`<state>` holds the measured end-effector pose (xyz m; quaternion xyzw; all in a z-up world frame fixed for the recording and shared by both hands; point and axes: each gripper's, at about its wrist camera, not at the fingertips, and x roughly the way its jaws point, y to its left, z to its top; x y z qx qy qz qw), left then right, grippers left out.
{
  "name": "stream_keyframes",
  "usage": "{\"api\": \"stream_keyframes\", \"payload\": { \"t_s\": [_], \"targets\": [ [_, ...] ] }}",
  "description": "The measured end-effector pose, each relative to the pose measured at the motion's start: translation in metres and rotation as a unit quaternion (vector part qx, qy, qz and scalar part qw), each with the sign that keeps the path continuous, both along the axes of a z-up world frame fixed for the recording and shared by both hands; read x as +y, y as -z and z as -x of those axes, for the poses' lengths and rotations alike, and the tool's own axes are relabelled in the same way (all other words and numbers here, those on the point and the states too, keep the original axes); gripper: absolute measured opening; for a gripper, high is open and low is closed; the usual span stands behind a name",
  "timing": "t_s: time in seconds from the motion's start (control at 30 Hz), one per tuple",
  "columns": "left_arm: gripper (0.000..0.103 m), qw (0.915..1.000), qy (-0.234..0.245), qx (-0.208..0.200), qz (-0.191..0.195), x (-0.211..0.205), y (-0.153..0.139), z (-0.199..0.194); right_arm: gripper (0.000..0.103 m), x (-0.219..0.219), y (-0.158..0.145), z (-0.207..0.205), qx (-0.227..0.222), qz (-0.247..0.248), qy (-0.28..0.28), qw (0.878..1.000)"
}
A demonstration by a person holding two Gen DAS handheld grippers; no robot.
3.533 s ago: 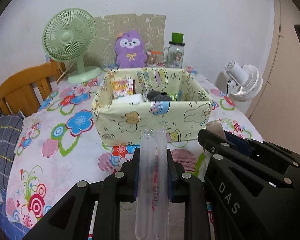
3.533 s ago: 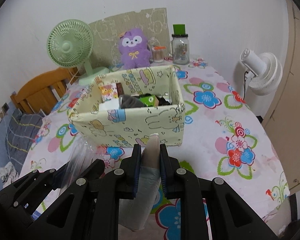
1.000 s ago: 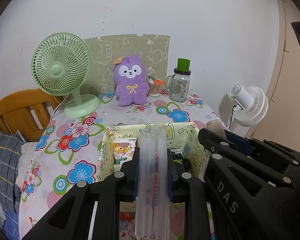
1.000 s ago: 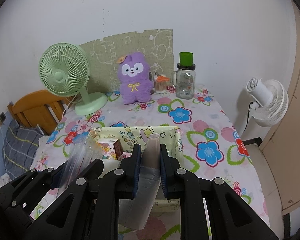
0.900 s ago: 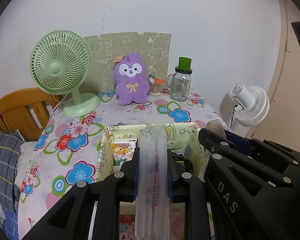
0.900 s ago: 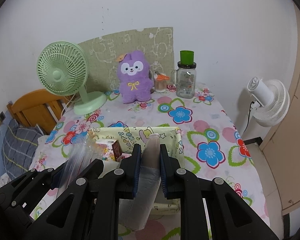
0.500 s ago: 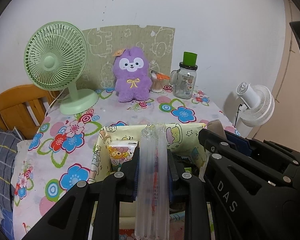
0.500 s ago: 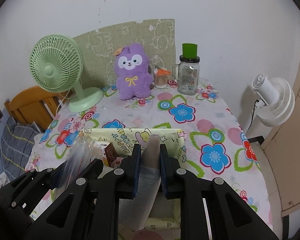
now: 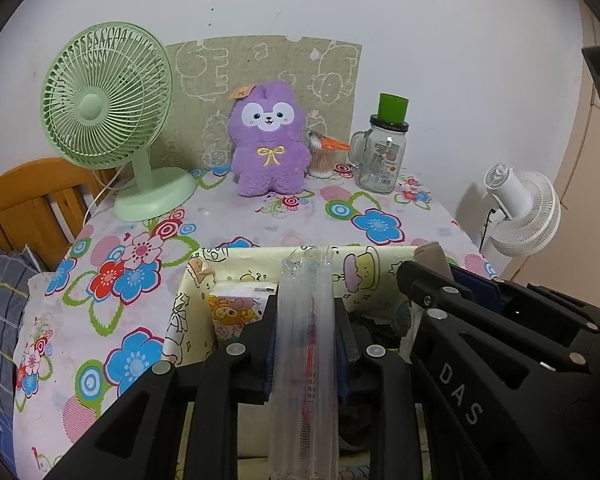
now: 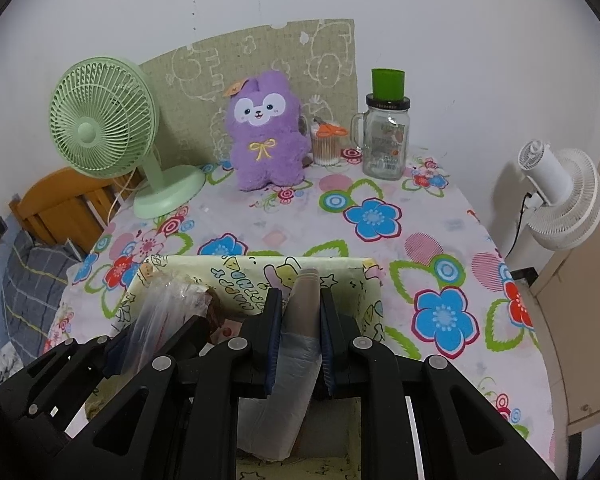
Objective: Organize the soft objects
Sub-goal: 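Lower the packet into the box and open the left tool while the right tool releases the roll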
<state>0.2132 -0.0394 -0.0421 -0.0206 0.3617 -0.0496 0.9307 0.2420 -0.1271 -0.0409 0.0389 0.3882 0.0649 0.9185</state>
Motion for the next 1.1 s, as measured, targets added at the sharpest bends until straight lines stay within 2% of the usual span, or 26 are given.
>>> {"api": "stream_keyframes", "payload": {
  "t_s": [0.07, 0.1, 0.2, 0.33, 0.43, 0.63, 0.87, 1.03, 1.1],
  "targets": [
    [0.026, 1.0, -0.002, 0.002, 0.001, 0.001, 0.002, -0.002, 0.021, 0.0, 0.002, -0.001, 0.002, 0.0, -0.001, 1.0],
    [0.032, 1.0, -0.003, 0.003, 0.001, 0.001, 0.003, -0.003, 0.021, 0.0, 0.003, -0.002, 0.003, 0.0, -0.002, 1.0],
    [0.041, 1.0, -0.003, 0.005, -0.001, 0.002, 0.005, -0.004, 0.021, 0.002, 0.004, -0.003, 0.003, 0.003, -0.003, 1.0],
    [0.065, 1.0, -0.004, 0.004, -0.001, 0.005, 0.005, -0.003, 0.021, 0.005, 0.005, -0.003, 0.003, 0.005, -0.01, 1.0],
    [0.076, 1.0, -0.002, -0.001, -0.007, 0.006, 0.004, 0.001, 0.02, 0.009, 0.005, -0.003, 0.003, 0.007, -0.014, 1.0],
    [0.082, 0.9998, -0.008, 0.0, -0.021, 0.011, 0.008, 0.006, 0.02, 0.018, 0.011, -0.003, 0.01, 0.005, -0.029, 1.0],
    [0.083, 0.9994, -0.013, 0.005, -0.031, 0.02, 0.011, 0.009, 0.021, 0.028, 0.016, 0.0, 0.014, 0.008, -0.044, 0.999],
    [0.084, 0.9991, -0.015, 0.001, -0.041, 0.02, 0.011, 0.014, 0.027, 0.03, 0.015, 0.003, 0.014, 0.017, -0.046, 0.999],
    [0.085, 0.999, -0.018, 0.001, -0.041, 0.022, 0.011, 0.016, 0.037, 0.03, 0.015, 0.005, 0.013, 0.021, -0.044, 0.999]
  ]
}}
